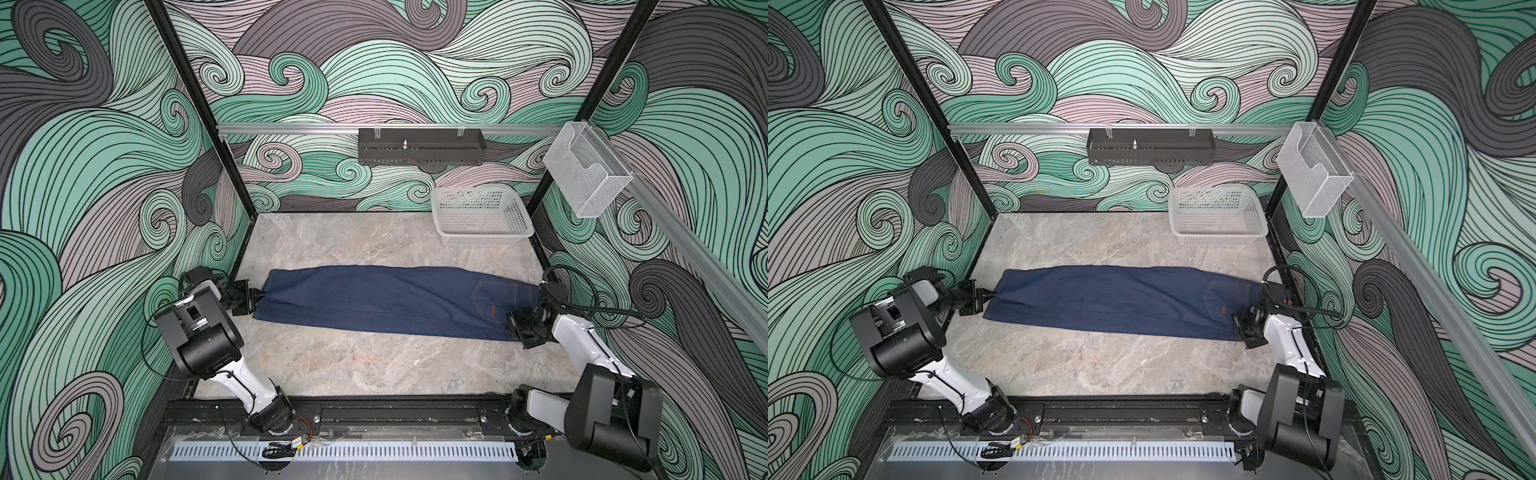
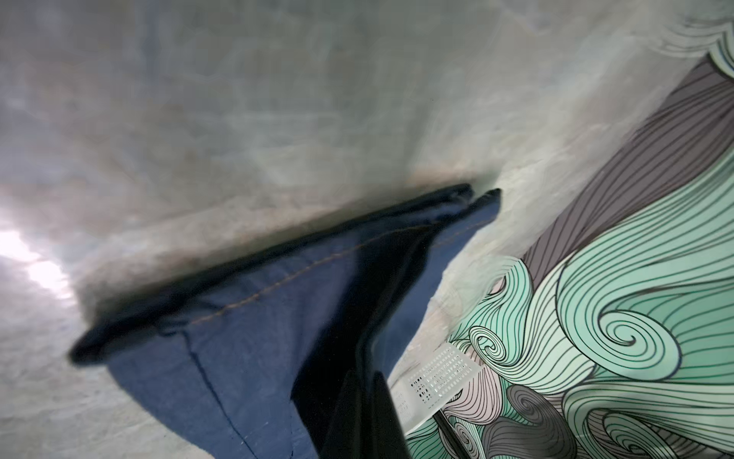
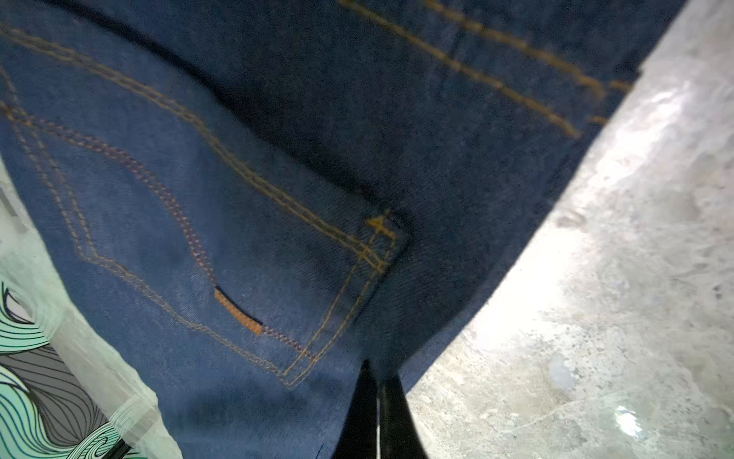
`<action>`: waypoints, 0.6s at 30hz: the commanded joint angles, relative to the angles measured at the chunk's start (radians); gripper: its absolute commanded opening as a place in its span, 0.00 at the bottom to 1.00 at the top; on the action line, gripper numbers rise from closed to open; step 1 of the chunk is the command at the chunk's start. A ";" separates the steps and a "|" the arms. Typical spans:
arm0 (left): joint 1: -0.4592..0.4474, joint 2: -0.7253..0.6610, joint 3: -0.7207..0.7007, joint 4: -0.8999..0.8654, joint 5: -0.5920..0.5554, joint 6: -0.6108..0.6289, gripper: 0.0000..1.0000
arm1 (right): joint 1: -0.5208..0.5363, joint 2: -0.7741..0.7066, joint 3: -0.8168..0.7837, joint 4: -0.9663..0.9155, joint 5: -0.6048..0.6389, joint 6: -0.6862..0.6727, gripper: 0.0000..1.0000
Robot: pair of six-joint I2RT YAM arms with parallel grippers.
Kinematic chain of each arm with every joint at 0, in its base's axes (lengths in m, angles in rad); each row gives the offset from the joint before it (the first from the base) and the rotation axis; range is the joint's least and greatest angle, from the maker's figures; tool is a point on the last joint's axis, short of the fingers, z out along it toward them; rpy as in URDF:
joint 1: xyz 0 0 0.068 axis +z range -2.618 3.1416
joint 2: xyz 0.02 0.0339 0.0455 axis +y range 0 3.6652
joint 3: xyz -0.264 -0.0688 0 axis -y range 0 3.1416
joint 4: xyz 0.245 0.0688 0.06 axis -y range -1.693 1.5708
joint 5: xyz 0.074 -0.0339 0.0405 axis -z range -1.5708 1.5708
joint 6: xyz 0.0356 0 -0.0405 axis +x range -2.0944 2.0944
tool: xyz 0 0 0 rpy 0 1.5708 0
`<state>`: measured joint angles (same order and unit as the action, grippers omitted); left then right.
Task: Fold and stack the trousers
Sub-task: Smooth out the trousers at the center of the table.
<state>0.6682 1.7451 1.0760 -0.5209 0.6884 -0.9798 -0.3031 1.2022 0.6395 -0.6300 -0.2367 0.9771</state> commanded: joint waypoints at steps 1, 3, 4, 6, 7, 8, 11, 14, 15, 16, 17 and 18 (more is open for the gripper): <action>0.004 -0.004 0.141 -0.039 0.015 0.019 0.00 | -0.022 -0.008 0.087 -0.025 0.007 -0.017 0.00; 0.005 -0.002 0.205 -0.077 0.023 0.031 0.00 | -0.038 -0.009 0.133 -0.045 0.002 -0.025 0.00; 0.007 -0.002 0.228 -0.097 0.023 0.037 0.00 | -0.047 -0.013 0.155 -0.058 0.001 -0.034 0.00; 0.008 -0.008 0.227 -0.103 0.018 0.045 0.00 | -0.058 -0.021 0.168 -0.076 0.012 -0.054 0.00; 0.008 -0.013 0.204 -0.097 0.007 0.051 0.00 | -0.063 -0.029 0.160 -0.081 0.018 -0.064 0.00; 0.008 -0.015 0.180 -0.087 0.000 0.055 0.00 | -0.065 -0.035 0.144 -0.081 0.025 -0.070 0.00; 0.013 0.003 0.081 -0.051 -0.006 0.073 0.00 | -0.066 -0.041 0.070 -0.065 0.030 -0.085 0.00; 0.031 0.029 -0.017 -0.016 -0.004 0.086 0.00 | -0.066 -0.039 -0.011 -0.037 0.038 -0.102 0.00; 0.043 0.035 -0.044 -0.005 -0.006 0.091 0.00 | -0.068 -0.041 -0.032 -0.029 0.044 -0.107 0.00; 0.056 0.039 -0.067 0.002 -0.010 0.092 0.00 | -0.069 -0.040 -0.049 -0.024 0.050 -0.113 0.00; 0.066 0.041 -0.080 0.010 -0.010 0.089 0.00 | -0.069 -0.039 -0.059 -0.019 0.053 -0.118 0.00; 0.075 0.042 -0.085 0.016 -0.008 0.085 0.00 | -0.068 -0.037 -0.069 -0.014 0.058 -0.123 0.00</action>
<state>0.7170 1.7775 1.0008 -0.5377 0.6987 -0.9154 -0.3653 1.1637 0.5869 -0.6540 -0.2279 0.8875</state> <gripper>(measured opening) 0.050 0.047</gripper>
